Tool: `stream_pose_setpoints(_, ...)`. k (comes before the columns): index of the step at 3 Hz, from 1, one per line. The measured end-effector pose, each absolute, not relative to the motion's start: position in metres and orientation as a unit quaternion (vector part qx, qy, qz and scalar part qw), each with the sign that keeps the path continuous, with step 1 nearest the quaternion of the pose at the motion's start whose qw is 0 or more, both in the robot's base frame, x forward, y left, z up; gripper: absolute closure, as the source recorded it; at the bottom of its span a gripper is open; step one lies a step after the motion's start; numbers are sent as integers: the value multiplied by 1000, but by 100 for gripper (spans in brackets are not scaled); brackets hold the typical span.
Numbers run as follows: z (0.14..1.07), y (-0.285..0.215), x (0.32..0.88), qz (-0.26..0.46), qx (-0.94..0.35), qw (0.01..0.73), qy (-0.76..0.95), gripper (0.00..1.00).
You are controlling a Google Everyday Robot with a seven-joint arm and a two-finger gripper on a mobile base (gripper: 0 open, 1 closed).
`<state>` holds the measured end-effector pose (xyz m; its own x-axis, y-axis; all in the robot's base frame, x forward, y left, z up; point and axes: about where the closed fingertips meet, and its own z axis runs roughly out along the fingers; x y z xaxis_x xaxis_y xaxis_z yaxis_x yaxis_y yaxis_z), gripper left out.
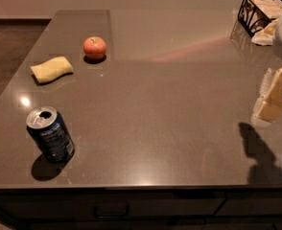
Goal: Move pepsi can near sponge
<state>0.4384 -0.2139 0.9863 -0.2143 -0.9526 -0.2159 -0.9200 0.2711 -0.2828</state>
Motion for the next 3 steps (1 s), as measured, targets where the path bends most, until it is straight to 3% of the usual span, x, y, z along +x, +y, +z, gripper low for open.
stream_pose_setpoints(2, 991, -185, 440, -22, -618, 199, 760, 0)
stream_pose_setpoints(3, 996, -122, 437, 29, -646, 240, 724, 0)
